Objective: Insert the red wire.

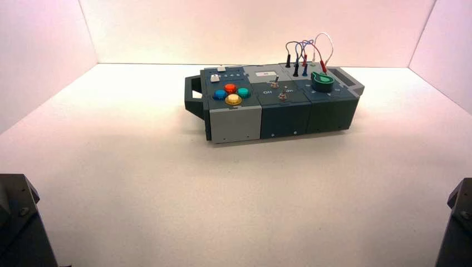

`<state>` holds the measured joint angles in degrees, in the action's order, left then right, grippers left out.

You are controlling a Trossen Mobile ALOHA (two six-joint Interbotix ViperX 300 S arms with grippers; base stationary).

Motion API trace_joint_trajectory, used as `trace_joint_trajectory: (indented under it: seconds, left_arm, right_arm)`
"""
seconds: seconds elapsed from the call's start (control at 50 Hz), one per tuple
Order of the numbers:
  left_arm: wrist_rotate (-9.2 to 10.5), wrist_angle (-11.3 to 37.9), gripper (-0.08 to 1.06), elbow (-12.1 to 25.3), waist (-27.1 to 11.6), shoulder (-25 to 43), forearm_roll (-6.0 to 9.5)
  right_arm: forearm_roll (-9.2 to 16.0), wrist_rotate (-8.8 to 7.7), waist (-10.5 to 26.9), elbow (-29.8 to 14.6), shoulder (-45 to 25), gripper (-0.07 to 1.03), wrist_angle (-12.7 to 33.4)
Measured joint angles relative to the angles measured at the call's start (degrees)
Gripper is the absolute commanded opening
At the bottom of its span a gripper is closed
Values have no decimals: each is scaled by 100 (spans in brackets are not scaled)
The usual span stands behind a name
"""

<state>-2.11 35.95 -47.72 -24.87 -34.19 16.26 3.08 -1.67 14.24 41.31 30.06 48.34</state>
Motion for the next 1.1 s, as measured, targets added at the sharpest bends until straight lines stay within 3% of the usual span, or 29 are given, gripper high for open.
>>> trace_joint_trajectory:
  seconds: [0.32,0.58,0.8,1.1]
  left_arm:
    - [-9,26,27,105,0,0,0]
    - [18,79,27,105,0,-18,18]
    - [97,79,27,105,0,-88,97]
    - [114,53,27,105,0,-105,132]
  right_arm:
    - [-176,0,-9,-193,-835,32,-281]
    - [-712,-79,-9,-466,-1503,32,-193]
    - [-756,-343,26,-633,-2021,32,-158]
    - [-817,-457,79,-1055,-2795,32,-246]
